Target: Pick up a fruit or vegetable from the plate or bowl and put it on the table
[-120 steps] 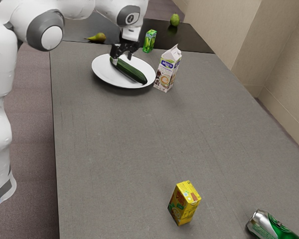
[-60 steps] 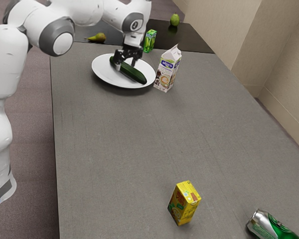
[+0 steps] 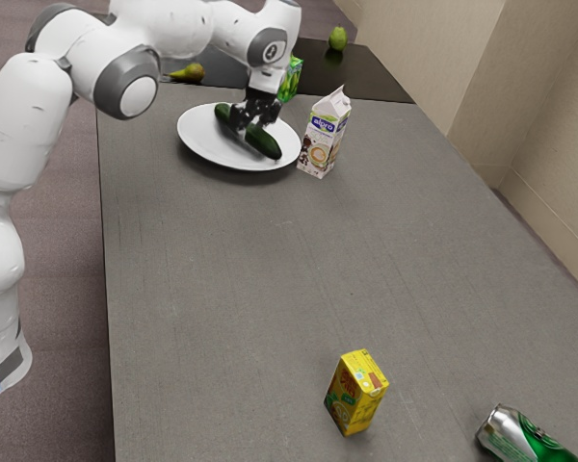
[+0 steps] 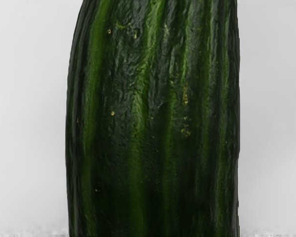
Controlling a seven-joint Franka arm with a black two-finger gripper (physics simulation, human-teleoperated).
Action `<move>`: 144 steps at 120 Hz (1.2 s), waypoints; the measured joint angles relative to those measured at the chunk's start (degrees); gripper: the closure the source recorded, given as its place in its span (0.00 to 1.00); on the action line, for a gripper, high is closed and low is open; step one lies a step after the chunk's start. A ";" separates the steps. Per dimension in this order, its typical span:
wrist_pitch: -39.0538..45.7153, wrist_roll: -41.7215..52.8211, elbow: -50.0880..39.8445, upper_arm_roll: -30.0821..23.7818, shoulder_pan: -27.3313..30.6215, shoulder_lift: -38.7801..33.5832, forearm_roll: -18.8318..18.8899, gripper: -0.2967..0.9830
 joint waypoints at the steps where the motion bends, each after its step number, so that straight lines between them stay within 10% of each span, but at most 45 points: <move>1: -0.13 -0.08 0.11 0.00 0.01 -0.02 0.00 0.60; 44: -10.12 -6.10 1.11 -1.56 -1.36 -11.50 2.64 0.61; 75: -16.36 -13.03 1.31 -24.30 -4.20 -19.35 7.52 0.61; 144: -10.83 -24.22 1.55 -30.19 -10.17 -4.01 8.53 0.61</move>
